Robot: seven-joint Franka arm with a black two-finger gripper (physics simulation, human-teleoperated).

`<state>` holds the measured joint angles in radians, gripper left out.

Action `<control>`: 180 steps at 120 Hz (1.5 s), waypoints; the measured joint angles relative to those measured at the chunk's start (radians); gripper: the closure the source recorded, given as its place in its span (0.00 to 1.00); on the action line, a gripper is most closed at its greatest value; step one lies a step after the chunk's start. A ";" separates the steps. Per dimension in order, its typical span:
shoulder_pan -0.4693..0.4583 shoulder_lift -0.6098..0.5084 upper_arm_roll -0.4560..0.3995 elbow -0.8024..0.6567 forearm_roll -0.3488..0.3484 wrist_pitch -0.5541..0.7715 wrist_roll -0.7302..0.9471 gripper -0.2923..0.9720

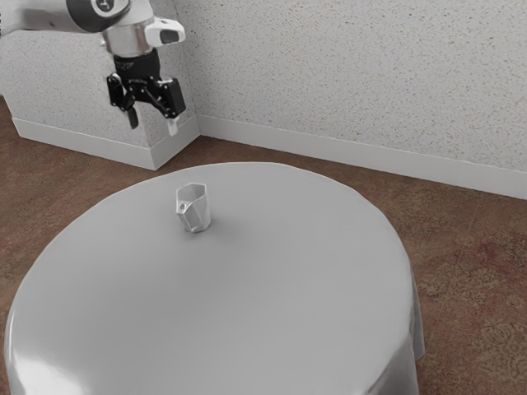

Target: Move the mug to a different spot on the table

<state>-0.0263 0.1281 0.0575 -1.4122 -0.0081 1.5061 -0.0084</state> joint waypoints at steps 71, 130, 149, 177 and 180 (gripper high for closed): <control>0.001 -0.241 0.081 -0.513 -0.002 0.222 -0.005 0.23; 0.007 -0.052 0.116 -0.594 -0.020 0.561 0.005 0.23; 0.002 0.033 0.115 -0.529 -0.032 0.604 0.045 0.23; 0.003 0.143 0.114 -0.470 -0.053 0.629 0.092 0.23; 0.003 0.150 0.114 -0.461 -0.054 0.630 0.096 0.23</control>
<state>-0.0233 0.2780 0.1718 -1.8727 -0.0620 2.1365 0.0874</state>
